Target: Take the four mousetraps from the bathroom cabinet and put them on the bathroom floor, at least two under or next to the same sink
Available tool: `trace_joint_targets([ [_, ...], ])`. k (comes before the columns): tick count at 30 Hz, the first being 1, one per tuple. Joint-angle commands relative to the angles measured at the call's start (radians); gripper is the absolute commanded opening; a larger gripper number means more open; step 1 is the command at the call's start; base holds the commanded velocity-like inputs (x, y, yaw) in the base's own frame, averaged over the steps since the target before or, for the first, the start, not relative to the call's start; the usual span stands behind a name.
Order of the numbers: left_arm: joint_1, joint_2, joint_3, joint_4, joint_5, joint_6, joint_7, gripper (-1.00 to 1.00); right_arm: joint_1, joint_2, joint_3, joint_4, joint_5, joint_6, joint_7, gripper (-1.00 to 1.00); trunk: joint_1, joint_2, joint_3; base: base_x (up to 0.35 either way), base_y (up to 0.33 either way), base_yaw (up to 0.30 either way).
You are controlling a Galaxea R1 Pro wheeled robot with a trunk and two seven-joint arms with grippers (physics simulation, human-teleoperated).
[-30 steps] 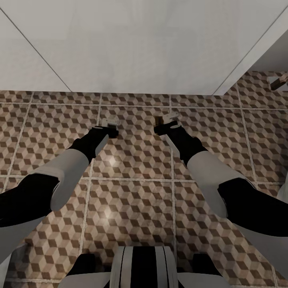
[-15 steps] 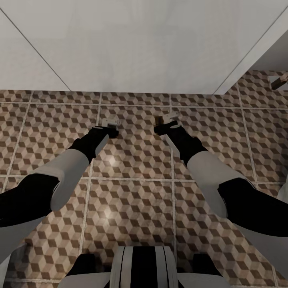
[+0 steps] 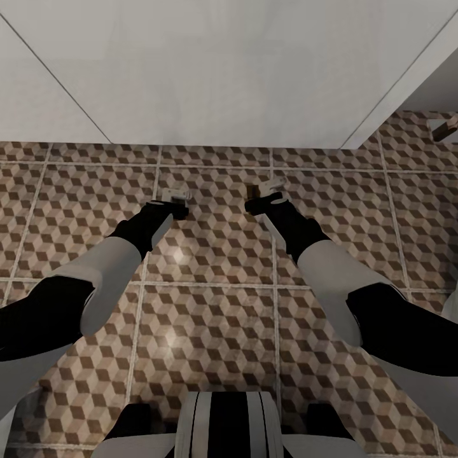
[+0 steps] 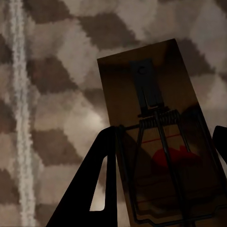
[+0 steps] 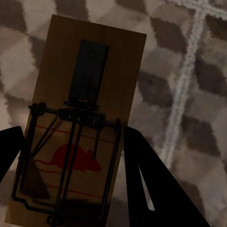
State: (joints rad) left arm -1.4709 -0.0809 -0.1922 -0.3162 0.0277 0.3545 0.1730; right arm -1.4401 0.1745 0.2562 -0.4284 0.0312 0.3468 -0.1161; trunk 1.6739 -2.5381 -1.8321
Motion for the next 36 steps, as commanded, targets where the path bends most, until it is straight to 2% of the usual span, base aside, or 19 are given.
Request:
trace_joint_targets([
  [1,0.000,0.000,-0.007,-0.003,0.001,0.006,0.007,-1.00,0.000,0.000,0.004,-0.001,-0.001,0.006,-0.005,-1.00,0.000,0.000,0.000,0.000,0.000,0.000],
  [19,0.000,0.001,-0.006,-0.113,0.001,0.021,0.008,-1.00,0.000,0.000,0.001,-0.008,0.001,0.009,-0.006,-1.00,0.005,-0.003,0.000,0.000,0.000,0.000],
  [25,0.000,0.002,-0.006,-0.133,-0.001,0.087,0.008,-1.00,-0.003,0.000,0.000,-0.016,0.001,0.016,-0.010,-1.00,0.005,-0.003,0.000,0.000,0.000,0.000],
  [33,0.000,0.003,0.004,-0.131,-0.002,0.122,0.012,-1.00,-0.034,0.000,0.000,-0.016,0.005,0.030,-0.029,-1.00,0.005,-0.003,0.000,0.000,0.000,0.000],
  [36,-0.001,0.009,0.009,-0.128,-0.001,0.190,0.014,-1.00,-0.037,0.000,-0.001,-0.016,0.006,0.057,-0.031,-1.00,0.005,-0.003,0.000,0.000,0.000,0.000],
])
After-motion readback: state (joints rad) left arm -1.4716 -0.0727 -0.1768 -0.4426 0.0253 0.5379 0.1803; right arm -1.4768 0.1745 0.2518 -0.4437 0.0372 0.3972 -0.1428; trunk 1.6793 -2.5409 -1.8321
